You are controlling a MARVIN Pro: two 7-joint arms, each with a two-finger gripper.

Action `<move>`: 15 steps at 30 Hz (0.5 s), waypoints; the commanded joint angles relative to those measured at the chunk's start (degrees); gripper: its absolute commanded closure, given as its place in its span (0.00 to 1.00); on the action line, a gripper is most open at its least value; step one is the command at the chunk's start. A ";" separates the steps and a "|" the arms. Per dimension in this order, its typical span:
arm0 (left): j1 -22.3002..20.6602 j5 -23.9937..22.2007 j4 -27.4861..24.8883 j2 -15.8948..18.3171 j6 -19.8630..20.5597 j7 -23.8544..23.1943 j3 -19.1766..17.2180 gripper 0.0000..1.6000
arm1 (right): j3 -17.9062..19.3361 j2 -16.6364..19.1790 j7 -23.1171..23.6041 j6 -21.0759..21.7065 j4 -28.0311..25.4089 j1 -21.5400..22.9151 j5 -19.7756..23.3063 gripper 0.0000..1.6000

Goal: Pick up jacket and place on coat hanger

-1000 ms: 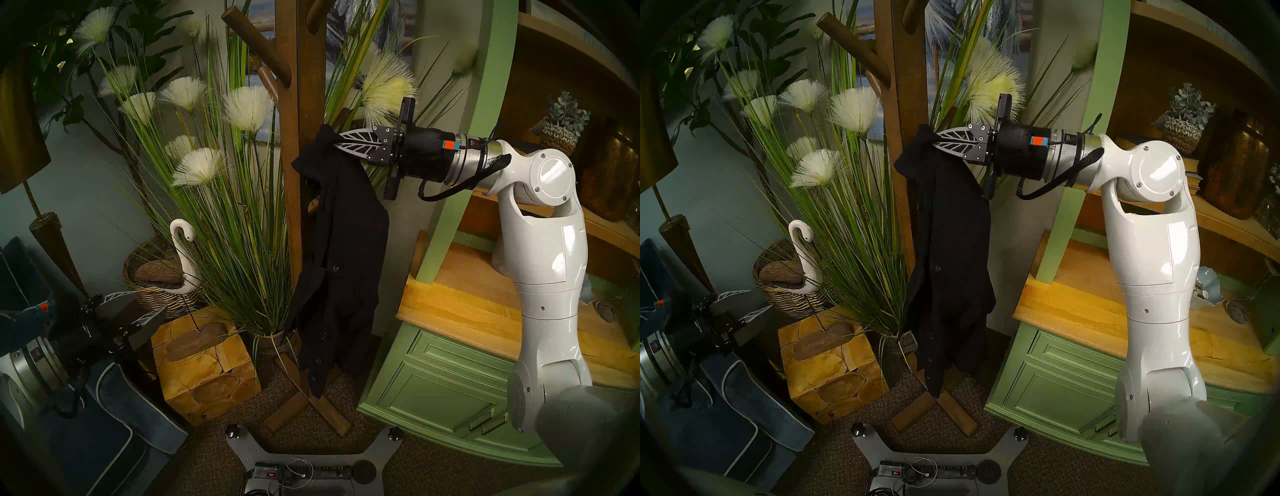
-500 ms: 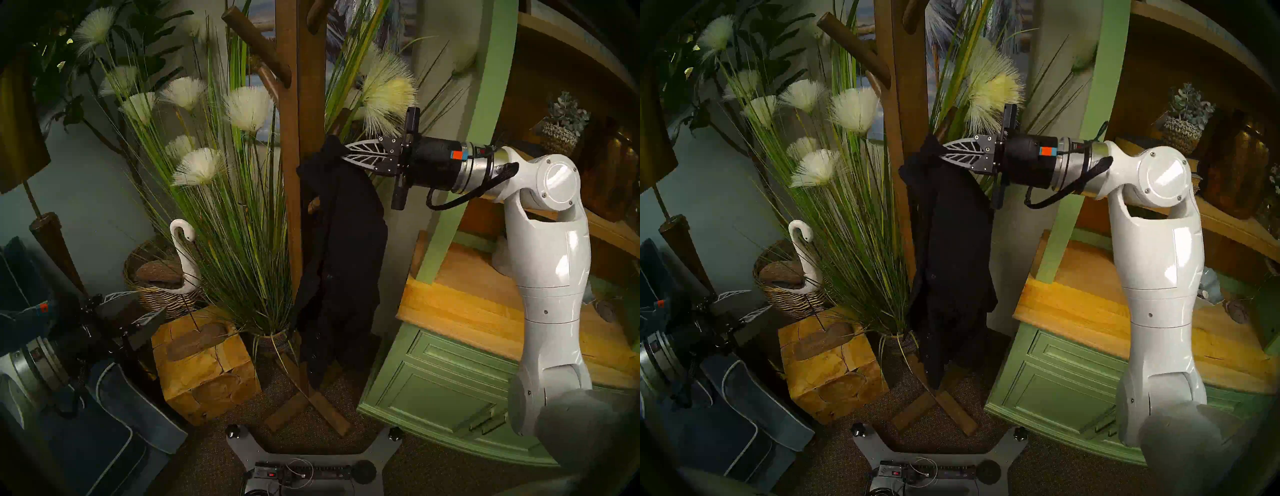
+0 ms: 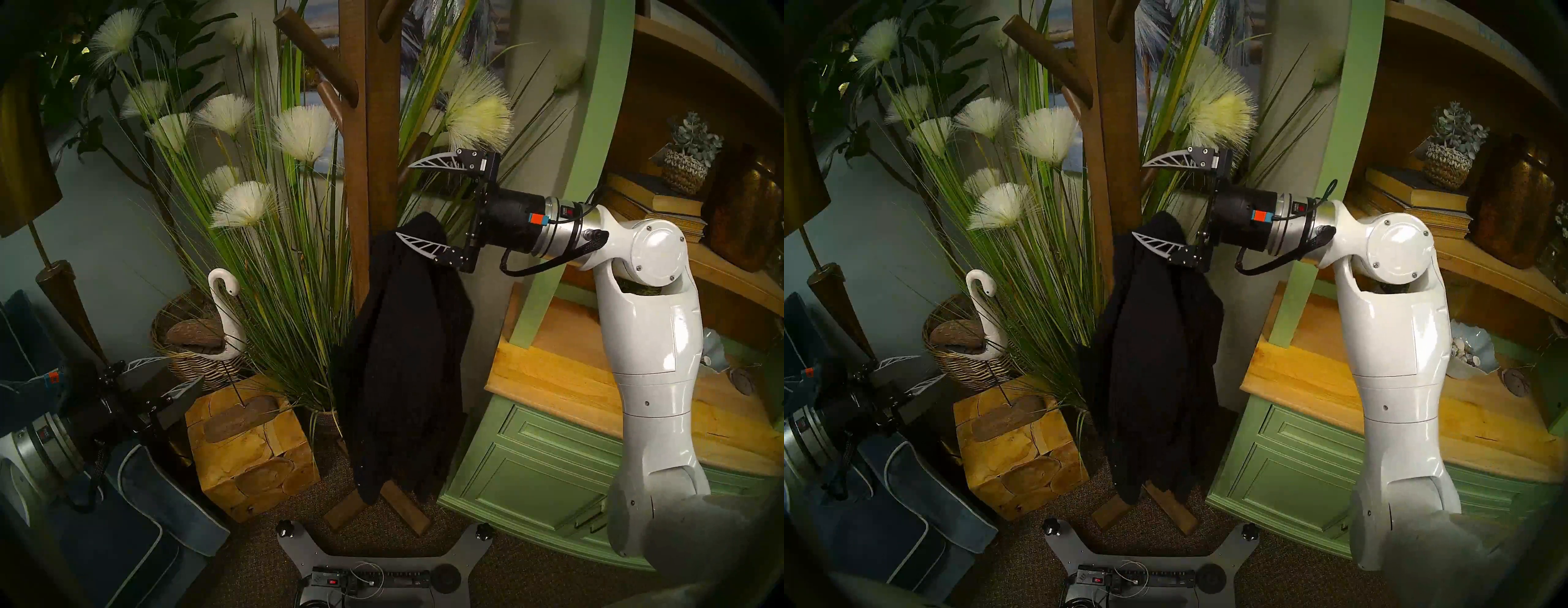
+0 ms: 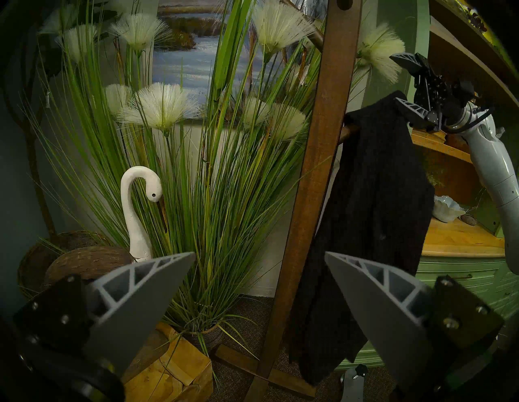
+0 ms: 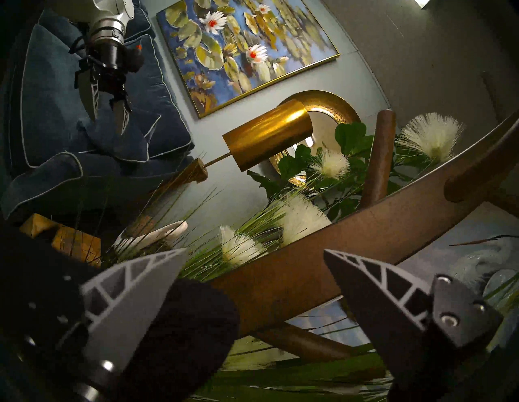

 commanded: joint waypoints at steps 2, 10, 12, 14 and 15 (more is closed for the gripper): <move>-0.12 -1.01 -0.97 0.09 0.02 -0.94 -0.12 0.00 | 2.15 -0.17 -1.03 0.58 -0.05 1.34 1.02 0.00; -0.14 -0.91 -0.96 0.08 0.00 -0.85 -0.07 0.00 | 5.25 -3.60 -2.61 -0.50 -1.76 -1.08 7.09 0.00; -0.15 -0.83 -0.95 0.09 -0.02 -0.76 -0.02 0.00 | 6.74 -4.34 -2.81 0.91 -4.69 -3.42 9.88 0.00; -0.17 -0.74 -0.92 0.09 -0.03 -0.67 0.02 0.00 | 8.82 -5.39 -3.52 -0.52 -6.53 -5.79 12.46 0.00; -0.18 -0.68 -0.90 0.10 -0.04 -0.62 0.04 0.00 | 9.92 -5.94 -3.83 -1.34 -6.69 -6.81 13.99 0.00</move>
